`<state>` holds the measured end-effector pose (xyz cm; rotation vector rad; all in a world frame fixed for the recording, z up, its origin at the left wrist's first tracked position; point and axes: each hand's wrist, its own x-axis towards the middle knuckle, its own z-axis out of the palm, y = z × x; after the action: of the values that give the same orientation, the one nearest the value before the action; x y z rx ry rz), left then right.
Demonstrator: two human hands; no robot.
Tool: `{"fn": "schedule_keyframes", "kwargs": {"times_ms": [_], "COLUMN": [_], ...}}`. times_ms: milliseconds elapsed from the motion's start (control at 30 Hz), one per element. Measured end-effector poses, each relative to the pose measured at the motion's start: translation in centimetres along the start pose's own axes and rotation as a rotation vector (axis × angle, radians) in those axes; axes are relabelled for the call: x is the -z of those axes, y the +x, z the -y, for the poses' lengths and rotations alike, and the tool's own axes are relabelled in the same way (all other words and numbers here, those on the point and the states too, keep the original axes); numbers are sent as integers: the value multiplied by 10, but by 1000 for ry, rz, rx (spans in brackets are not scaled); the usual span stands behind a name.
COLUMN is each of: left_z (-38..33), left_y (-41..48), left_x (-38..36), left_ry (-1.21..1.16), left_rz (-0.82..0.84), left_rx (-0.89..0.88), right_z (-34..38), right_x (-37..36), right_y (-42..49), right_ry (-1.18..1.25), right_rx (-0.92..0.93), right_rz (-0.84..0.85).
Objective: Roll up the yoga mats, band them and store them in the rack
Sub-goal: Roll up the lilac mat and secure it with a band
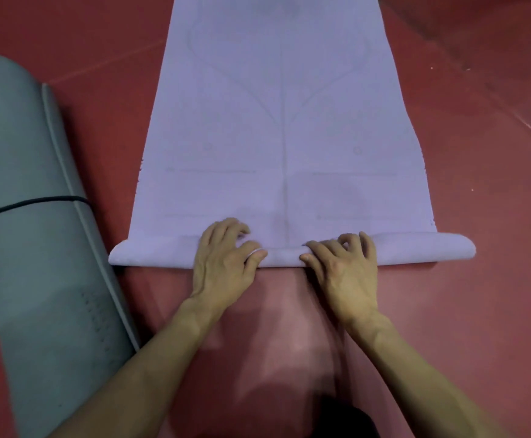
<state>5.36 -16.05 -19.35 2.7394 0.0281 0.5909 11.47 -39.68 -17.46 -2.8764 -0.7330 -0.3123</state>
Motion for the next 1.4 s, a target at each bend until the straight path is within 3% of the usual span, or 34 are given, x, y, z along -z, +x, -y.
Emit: {"fn": "schedule_keyframes", "kwargs": {"times_ms": [100,367,567,667,900,1000,1067,1233,1400], "left_z": [-2,10,20,19,22,13,10,26,24], "left_y": [5,18,27,29,31,24,5,-7,16], "left_x": [-1,8,-1,-4,-10,-6,-4,2,-2], "left_ry": [75,-28,-101,-72,45,155,181,198,267], "left_rz": [80,138,21,3,-104,-139,-119,53,174], "left_rx": [23,1,-15,28,-62,28,107,8,111], "right_z": [5,-8,-3,8,-1,-1,-2,-4,-7], "right_x": [-1,-9,-8,-11,-8,-8,-8,-7,-3], "right_y": [1,13,16,0,9,13,13,15,20], "right_ry": [3,-18,4,-34,-3,-2,-2,-37,-49], "right_rx": [-62,-7,17,-34,-12,-15,-9,2,-3], "right_rz": [14,76,-34,40,185,201,206,247,232]}}
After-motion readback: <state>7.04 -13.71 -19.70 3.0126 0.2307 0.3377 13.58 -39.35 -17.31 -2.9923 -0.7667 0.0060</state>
